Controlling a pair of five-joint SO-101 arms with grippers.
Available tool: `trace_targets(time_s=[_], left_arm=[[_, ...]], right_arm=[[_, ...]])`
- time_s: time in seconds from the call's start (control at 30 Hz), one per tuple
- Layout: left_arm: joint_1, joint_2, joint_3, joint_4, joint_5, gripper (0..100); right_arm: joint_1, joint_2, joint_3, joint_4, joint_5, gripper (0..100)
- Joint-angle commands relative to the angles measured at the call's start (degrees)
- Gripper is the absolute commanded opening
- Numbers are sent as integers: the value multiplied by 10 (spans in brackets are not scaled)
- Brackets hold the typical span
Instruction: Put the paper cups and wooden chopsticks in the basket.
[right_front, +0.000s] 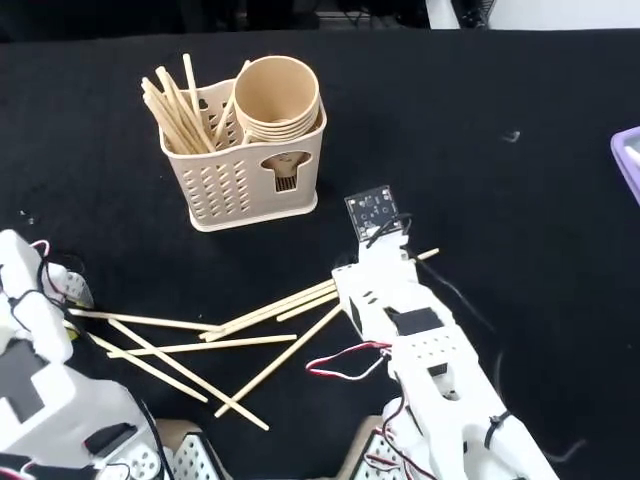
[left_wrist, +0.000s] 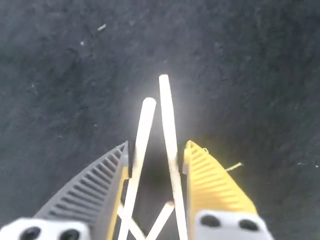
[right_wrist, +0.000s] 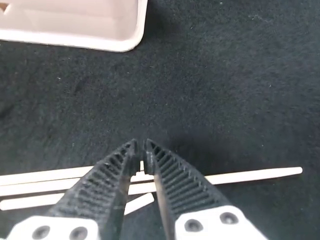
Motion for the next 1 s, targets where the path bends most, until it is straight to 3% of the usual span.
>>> trace_targets(time_s=[0.0,0.33,0.5,0.83,0.97], left_arm=[[0,17,15,-60,6,191],[-2,34,15,-56,5,179],[2,38,9,-57,5,23],[2,33,-51,-55,20,50],[-2,33,-141,0,34,50]], right_arm=[[-9,-13,-3,-13,4,29],[-9,-13,-3,-13,4,29],[-9,-13,-3,-13,4,29],[-9,-13,-3,-13,4,29],[-8,-13,-3,-13,4,29]])
